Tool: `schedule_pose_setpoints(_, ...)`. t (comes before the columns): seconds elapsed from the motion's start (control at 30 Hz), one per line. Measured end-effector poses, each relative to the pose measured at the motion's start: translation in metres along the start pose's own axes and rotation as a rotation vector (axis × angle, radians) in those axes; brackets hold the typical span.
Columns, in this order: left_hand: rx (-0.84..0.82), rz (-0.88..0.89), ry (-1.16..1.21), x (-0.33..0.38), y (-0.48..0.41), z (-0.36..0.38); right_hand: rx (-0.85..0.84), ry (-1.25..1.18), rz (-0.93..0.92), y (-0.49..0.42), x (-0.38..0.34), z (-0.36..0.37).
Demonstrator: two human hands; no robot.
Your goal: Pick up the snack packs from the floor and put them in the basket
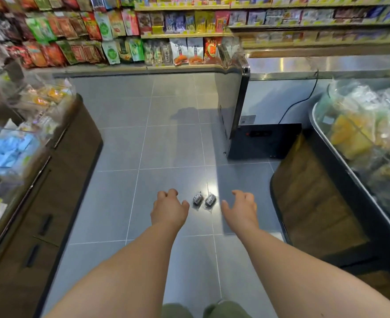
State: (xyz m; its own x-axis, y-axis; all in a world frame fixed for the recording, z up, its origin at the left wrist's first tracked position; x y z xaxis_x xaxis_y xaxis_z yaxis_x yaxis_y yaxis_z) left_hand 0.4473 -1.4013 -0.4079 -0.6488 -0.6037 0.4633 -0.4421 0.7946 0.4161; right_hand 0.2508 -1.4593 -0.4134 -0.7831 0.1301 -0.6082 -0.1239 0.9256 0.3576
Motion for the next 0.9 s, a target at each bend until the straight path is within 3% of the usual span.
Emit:
schedule_pose_setpoints(0.3,-0.064,0.025,-0.034,0.039,-0.147,-0.018,-0.043,-0.024,0.079,-0.135,-0.040,0.014)
schedule_pose_setpoints(0.6,-0.200,0.125,-0.133,0.064,-0.310,-0.031,-0.040,-0.154,0.285,-0.267,-0.072,0.043)
schedule_pose_setpoints(0.9,-0.229,0.147,-0.178,0.078,-0.436,0.025,-0.068,-0.149,0.366,-0.390,-0.035,0.080)
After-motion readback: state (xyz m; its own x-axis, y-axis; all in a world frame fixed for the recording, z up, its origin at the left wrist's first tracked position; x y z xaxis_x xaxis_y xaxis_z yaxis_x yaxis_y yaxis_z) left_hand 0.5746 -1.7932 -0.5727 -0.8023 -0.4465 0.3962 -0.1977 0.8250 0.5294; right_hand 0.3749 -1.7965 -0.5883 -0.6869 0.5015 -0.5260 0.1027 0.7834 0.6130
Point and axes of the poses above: each hand's wrist, its own y-axis away from the middle knuckle, its own z-axis out of the palm, x = y × z, the point moved 6 cm from there along -y, towards the middle knuckle, and after that the axes turned 6 degrees about -x, right-handed, at the moved point
